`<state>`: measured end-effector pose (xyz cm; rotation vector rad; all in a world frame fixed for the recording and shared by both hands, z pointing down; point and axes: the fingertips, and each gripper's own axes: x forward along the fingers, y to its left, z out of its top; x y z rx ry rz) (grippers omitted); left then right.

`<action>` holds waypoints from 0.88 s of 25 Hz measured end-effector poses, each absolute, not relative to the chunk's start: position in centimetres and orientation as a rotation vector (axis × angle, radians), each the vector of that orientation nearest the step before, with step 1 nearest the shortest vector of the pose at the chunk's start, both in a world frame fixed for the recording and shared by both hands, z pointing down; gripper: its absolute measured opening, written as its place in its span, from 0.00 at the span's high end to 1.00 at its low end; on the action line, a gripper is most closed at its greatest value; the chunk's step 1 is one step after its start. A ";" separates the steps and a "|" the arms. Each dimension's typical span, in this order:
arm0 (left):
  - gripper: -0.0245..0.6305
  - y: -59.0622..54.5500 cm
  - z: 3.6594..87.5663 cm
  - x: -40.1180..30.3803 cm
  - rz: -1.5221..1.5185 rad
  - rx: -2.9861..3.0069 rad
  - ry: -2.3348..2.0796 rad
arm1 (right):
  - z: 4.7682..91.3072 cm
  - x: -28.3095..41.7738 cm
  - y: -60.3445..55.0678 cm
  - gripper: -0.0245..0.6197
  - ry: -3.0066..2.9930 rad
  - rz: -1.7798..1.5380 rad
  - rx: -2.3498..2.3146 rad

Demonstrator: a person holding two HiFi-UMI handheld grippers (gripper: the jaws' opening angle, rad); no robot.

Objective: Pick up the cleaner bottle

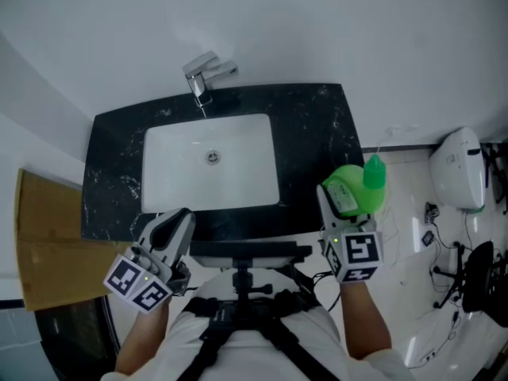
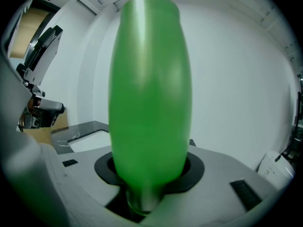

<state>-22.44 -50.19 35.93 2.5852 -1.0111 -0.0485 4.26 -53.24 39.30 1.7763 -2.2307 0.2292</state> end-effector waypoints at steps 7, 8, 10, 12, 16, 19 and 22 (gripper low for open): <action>0.89 -50.2 36.0 -22.3 -0.051 2.585 -1.018 | 38.8 4.4 -53.6 0.69 -2.244 0.223 1.794; 0.89 -50.2 36.1 -22.3 -0.051 2.585 -1.016 | 38.9 4.4 -53.7 0.69 -2.239 0.220 1.789; 0.89 -50.2 36.2 -22.4 -0.049 2.583 -1.014 | 39.1 4.3 -53.7 0.69 -2.235 0.216 1.789; 0.89 -50.0 36.2 -22.4 -0.048 2.580 -1.016 | 39.0 4.3 -53.8 0.69 -2.236 0.215 1.788; 0.89 -49.9 36.2 -22.4 -0.044 2.576 -1.018 | 38.9 4.1 -53.8 0.69 -2.236 0.214 1.786; 0.89 -49.8 36.3 -22.3 -0.045 2.575 -1.013 | 39.0 4.2 -53.8 0.69 -2.226 0.215 1.791; 0.89 -49.8 36.3 -22.2 -0.044 2.576 -1.009 | 39.0 4.1 -53.9 0.69 -2.236 0.212 1.778</action>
